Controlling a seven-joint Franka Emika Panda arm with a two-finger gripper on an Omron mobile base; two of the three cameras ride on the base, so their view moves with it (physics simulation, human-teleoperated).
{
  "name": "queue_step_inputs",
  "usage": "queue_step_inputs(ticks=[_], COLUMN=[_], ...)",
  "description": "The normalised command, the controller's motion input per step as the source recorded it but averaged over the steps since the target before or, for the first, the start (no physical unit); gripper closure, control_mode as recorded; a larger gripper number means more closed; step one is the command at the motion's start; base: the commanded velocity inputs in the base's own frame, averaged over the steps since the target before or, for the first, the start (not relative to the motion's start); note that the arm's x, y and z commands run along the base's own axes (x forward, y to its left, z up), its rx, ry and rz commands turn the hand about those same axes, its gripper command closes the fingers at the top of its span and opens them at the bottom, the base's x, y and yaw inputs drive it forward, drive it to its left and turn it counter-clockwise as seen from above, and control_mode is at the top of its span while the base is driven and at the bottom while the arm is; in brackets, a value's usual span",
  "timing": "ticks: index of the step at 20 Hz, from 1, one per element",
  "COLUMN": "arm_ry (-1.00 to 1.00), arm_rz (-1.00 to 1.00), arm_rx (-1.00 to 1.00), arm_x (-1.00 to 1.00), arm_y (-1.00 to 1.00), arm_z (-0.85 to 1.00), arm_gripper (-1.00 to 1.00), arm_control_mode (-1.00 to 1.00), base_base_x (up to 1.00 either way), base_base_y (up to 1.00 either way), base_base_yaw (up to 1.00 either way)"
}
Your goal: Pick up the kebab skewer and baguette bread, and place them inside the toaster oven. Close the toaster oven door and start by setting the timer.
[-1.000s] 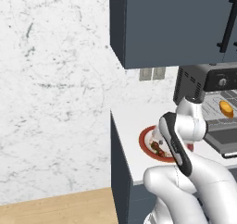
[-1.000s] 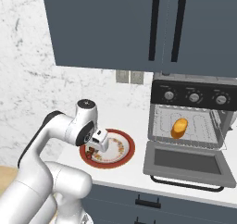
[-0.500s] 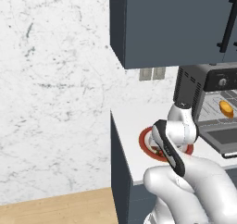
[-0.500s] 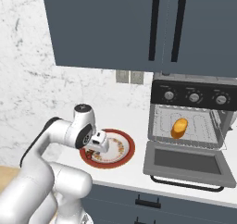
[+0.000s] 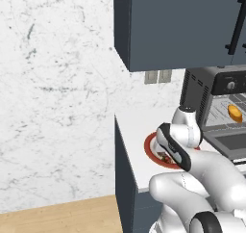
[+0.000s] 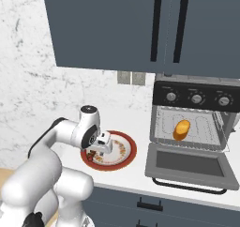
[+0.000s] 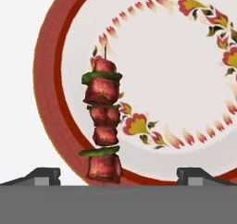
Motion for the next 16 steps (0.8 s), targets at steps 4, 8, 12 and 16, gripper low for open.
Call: queue_step_inputs(ticks=[4,8,12,16], arm_ry=[0.02,0.01,0.0,0.01], arm_rz=[0.02,0.0,0.0,0.0], arm_rx=[0.0,0.0,0.0,0.0], arm_x=[0.0,-0.05,-0.03,0.0], arm_y=[0.08,0.02,0.0,0.01], arm_z=[-0.22,-0.11,-0.07,-0.16], arm_gripper=[-1.0,-1.0,-1.0,-1.0], arm_control_mode=[-1.0,-1.0,-1.0,-1.0], base_base_x=[0.0,0.0,0.0,0.0], base_base_y=[0.0,0.0,0.0,0.0], base_base_yaw=[0.0,0.0,0.0,0.0])
